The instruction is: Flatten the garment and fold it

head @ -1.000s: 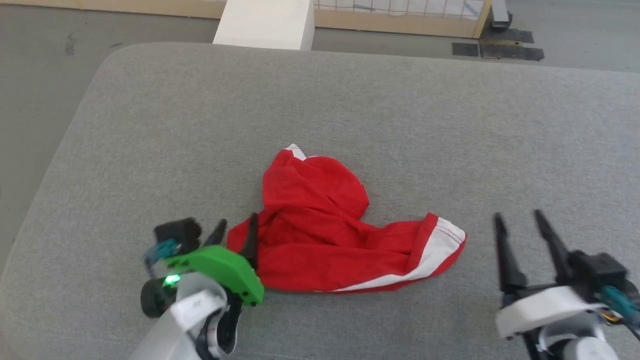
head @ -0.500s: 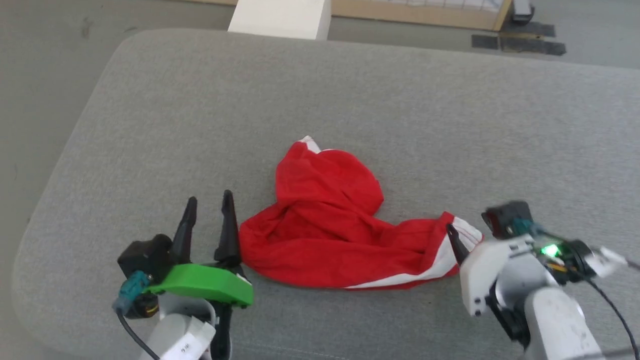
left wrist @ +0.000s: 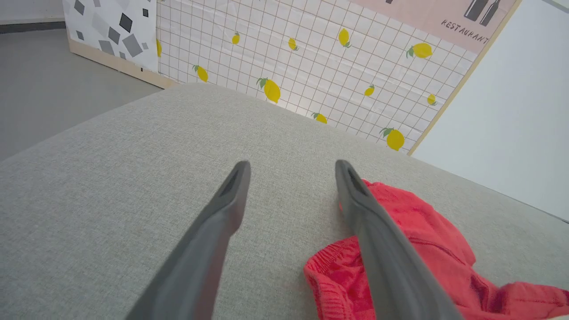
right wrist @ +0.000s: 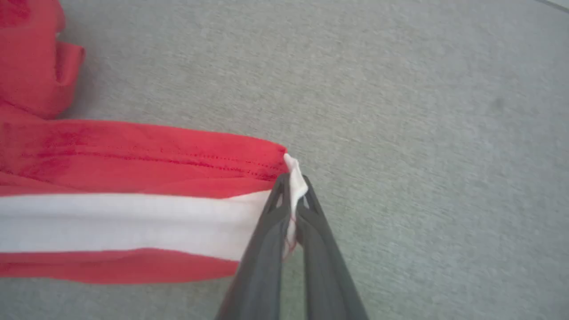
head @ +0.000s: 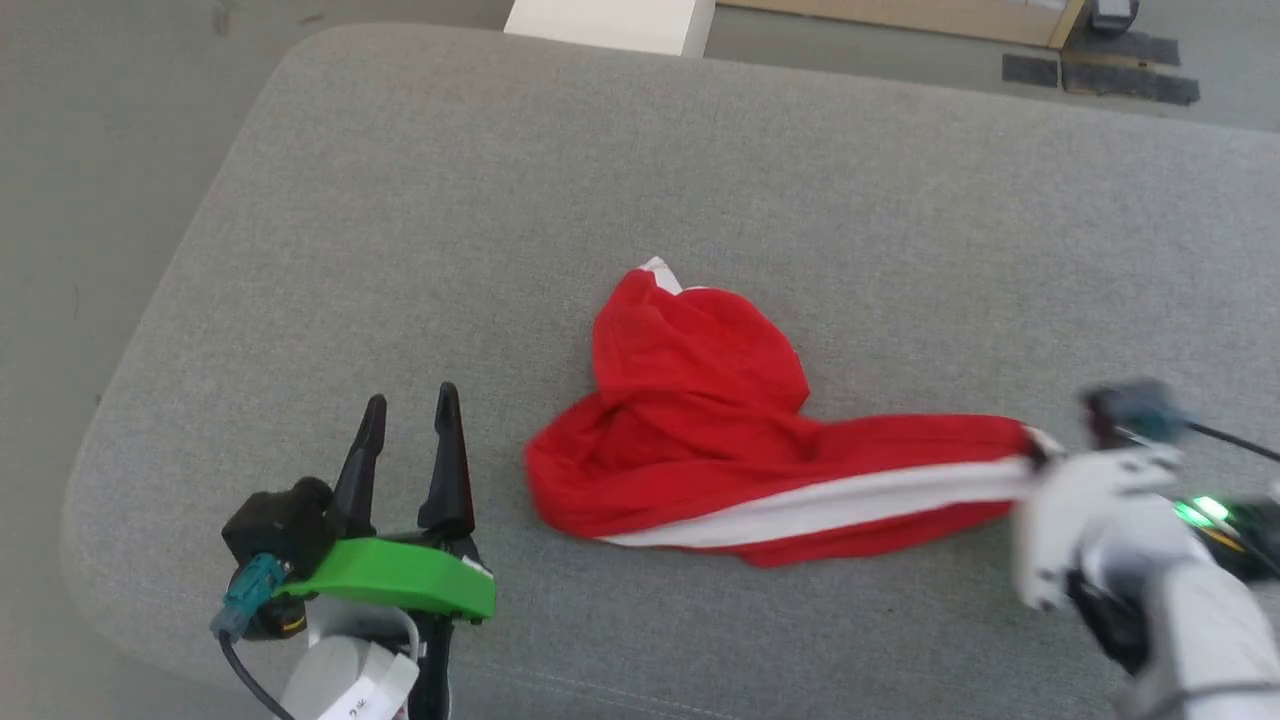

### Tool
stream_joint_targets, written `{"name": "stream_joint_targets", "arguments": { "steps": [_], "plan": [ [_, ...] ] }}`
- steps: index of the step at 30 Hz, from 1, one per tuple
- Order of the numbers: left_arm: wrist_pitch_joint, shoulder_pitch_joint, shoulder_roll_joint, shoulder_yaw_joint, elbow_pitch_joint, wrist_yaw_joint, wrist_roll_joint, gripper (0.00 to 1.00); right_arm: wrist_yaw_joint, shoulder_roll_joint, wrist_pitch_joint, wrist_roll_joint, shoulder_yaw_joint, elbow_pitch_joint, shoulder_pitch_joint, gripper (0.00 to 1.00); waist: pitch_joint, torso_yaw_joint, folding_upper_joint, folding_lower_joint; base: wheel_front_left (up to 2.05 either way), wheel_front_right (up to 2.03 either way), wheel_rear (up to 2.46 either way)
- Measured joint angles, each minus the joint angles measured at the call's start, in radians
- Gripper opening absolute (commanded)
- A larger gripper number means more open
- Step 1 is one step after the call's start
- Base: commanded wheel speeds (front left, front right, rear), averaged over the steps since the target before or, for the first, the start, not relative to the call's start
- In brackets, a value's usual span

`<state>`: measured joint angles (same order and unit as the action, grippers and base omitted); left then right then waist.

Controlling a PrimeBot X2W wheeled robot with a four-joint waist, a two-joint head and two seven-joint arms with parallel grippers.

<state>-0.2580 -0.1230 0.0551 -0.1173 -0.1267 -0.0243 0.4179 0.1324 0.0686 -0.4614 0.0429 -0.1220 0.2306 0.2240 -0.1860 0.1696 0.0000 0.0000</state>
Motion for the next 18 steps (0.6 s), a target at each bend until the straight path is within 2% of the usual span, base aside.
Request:
{"name": "stream_joint_targets", "arguments": {
  "steps": [7,12,13,15,18],
  "plan": [
    [0.0,0.021,-0.001,0.004,-0.015,-0.001,0.0,1.0,0.0,-0.016,0.023,-0.006,-0.256,-0.102,-0.165,0.0,0.032,-0.028,0.0,0.0,0.0,0.0,0.0],
    [0.0,0.023,-0.002,0.002,-0.025,-0.009,-0.005,1.0,0.0,-0.016,0.032,-0.055,-0.338,-0.101,-0.238,0.0,0.045,-0.056,0.0,0.0,0.0,0.0,0.0],
    [0.0,0.023,-0.002,0.0,-0.027,-0.01,-0.005,1.0,0.0,-0.016,0.04,-0.058,-0.34,-0.097,-0.248,1.0,0.047,-0.062,0.0,0.0,0.0,0.0,0.0],
    [0.0,0.023,-0.002,-0.003,-0.031,-0.015,-0.013,1.0,0.0,-0.018,0.071,-0.086,-0.341,-0.091,-0.257,1.0,0.049,-0.072,0.0,0.0,0.0,0.0,0.0],
    [0.0,0.023,-0.002,-0.02,-0.04,-0.031,-0.03,1.0,0.0,-0.017,0.221,-0.126,-0.297,-0.117,-0.26,1.0,0.055,-0.088,0.0,0.0,0.0,0.0,0.0]
  ]
}}
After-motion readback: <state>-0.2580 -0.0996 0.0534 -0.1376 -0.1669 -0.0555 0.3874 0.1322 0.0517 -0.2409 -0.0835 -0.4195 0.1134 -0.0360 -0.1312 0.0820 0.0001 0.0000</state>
